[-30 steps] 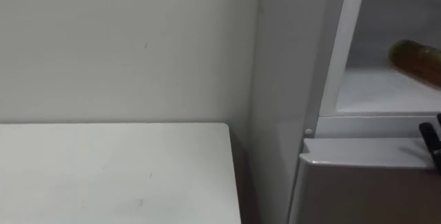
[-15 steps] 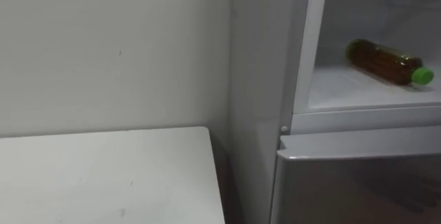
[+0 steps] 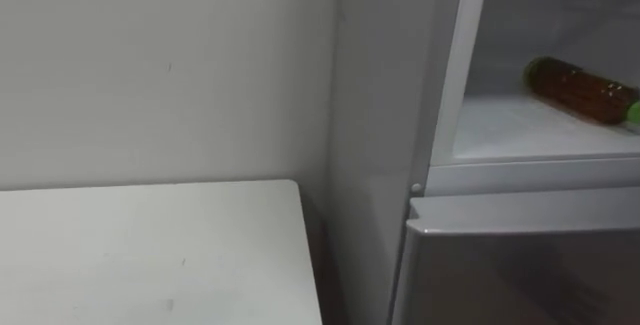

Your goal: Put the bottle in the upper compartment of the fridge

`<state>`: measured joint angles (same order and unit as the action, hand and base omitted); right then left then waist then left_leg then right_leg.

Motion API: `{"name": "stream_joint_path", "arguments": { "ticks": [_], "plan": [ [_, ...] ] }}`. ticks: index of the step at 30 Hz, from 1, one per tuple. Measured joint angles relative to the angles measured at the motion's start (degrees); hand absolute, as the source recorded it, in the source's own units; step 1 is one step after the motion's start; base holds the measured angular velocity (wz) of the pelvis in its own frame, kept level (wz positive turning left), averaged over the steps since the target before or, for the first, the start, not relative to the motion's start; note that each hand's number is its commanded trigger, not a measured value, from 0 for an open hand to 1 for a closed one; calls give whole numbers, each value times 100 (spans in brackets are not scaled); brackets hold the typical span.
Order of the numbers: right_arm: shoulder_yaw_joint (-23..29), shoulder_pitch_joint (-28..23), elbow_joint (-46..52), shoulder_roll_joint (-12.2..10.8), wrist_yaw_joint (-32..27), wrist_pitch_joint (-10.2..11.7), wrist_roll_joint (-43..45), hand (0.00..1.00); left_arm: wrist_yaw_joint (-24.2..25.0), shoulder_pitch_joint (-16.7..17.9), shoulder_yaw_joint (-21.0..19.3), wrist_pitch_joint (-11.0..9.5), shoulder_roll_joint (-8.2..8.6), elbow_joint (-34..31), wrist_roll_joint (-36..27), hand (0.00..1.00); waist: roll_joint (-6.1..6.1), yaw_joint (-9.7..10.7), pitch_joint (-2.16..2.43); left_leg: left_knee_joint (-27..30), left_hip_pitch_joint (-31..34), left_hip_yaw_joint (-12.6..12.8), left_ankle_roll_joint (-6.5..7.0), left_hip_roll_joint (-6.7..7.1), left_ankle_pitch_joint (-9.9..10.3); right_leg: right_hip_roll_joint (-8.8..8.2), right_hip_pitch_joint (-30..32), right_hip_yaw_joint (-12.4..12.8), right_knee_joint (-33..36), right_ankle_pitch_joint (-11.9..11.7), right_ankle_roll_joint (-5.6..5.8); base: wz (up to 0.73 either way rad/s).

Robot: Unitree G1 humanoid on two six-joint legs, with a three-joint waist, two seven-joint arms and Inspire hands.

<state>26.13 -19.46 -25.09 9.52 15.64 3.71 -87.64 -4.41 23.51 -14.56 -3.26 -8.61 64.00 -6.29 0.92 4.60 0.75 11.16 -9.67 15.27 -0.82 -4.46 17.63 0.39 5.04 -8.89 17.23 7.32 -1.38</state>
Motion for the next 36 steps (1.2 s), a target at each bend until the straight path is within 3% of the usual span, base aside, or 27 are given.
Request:
{"name": "stream_joint_path", "arguments": {
  "ticks": [8,13,15,21,24,27,31,36],
  "plan": [
    [770,307,-323,30,-1777,194,284,0,-45,8,-119,12,-92,-66,-99,0,105,140,-29,-45,-19,-8,3,11,-1,-3,4,2,42,21,28,0],
    [1111,306,434,40,-3156,457,711,0,-46,98,-257,13,-96,-252,-87,0,97,164,-43,-103,-40,3,6,27,0,-3,35,8,82,61,42,0],
    [1183,379,844,122,-3775,614,1204,0,-50,124,-378,10,-83,-375,-74,0,125,189,-44,-107,-2,10,5,34,0,-14,104,11,143,88,34,0],
    [1494,590,2089,227,-5299,731,2876,0,-159,124,-388,-60,-81,-444,-34,0,162,308,-54,-141,1,-29,-1,60,-6,-32,184,28,293,231,46,3],
    [1574,614,2483,481,-5860,800,3557,0,-159,126,-393,-95,-98,-431,-32,0,154,290,-63,-70,5,-26,0,61,-11,-26,169,53,274,237,54,-4],
    [1581,657,3007,545,-6377,916,4319,0,-159,128,-324,-106,-98,-429,-33,0,165,296,-75,-3,40,-19,0,85,-11,-49,207,84,301,266,78,-4],
    [1582,701,3184,651,-6783,1073,4715,0,-158,128,-237,-213,-101,-432,-35,0,209,299,-76,26,58,-22,1,105,-9,-74,229,86,303,285,89,0],
    [1652,757,3663,653,-7221,1167,5314,0,-154,131,-229,-310,-114,-345,-22,0,202,278,-47,-5,128,-24,3,125,-8,-93,333,82,365,295,90,0]
  ]
}}
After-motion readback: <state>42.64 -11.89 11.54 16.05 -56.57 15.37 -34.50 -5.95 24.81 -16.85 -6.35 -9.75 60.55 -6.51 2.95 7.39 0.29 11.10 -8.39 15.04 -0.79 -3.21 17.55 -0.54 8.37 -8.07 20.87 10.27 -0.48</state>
